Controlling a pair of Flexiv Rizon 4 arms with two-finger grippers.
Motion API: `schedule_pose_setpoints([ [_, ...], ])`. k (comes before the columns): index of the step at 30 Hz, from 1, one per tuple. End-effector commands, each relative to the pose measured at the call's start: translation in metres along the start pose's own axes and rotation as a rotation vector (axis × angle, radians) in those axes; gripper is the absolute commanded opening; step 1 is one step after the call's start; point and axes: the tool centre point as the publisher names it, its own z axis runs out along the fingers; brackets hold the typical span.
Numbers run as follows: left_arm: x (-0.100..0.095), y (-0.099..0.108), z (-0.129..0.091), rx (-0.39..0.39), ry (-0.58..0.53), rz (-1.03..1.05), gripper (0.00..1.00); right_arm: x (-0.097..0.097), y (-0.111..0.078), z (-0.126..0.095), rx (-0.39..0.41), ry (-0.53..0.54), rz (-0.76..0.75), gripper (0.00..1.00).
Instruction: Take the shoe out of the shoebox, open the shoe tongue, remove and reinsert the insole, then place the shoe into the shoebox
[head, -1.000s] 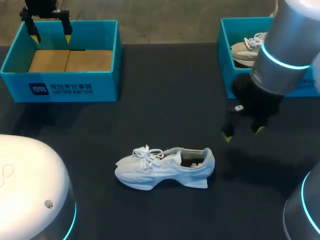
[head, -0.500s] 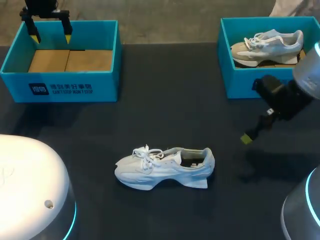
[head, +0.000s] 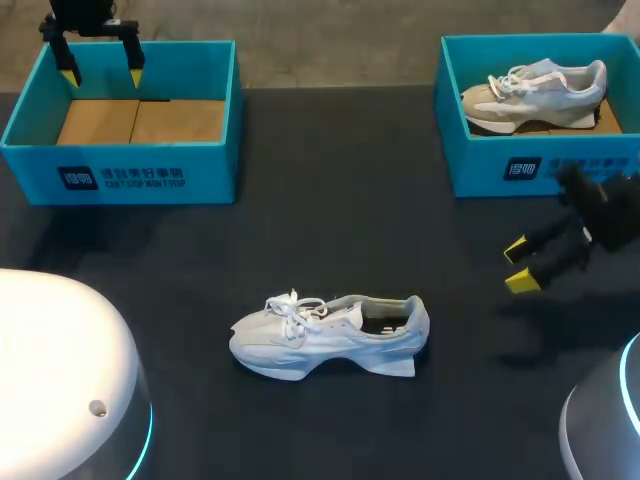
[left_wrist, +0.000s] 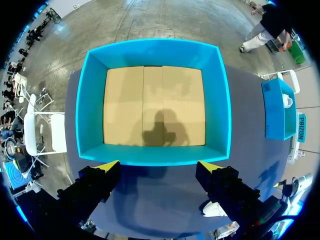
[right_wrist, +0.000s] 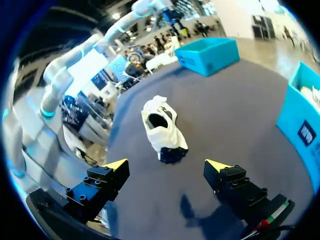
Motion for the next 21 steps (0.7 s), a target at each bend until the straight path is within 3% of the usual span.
schedule_pose_setpoints([
  [1,0.000,0.000,0.000,0.000,0.000,0.000,1.00,0.005,-0.013,0.012,-0.200,-0.107,-0.065,1.00],
  [13,0.000,0.000,0.000,0.000,0.000,0.000,1.00,0.003,-0.011,0.038,-0.278,-0.243,-0.185,1.00],
  [21,0.000,0.000,0.000,0.000,0.000,0.000,1.00,0.002,-0.015,0.046,-0.270,-0.219,-0.228,1.00],
])
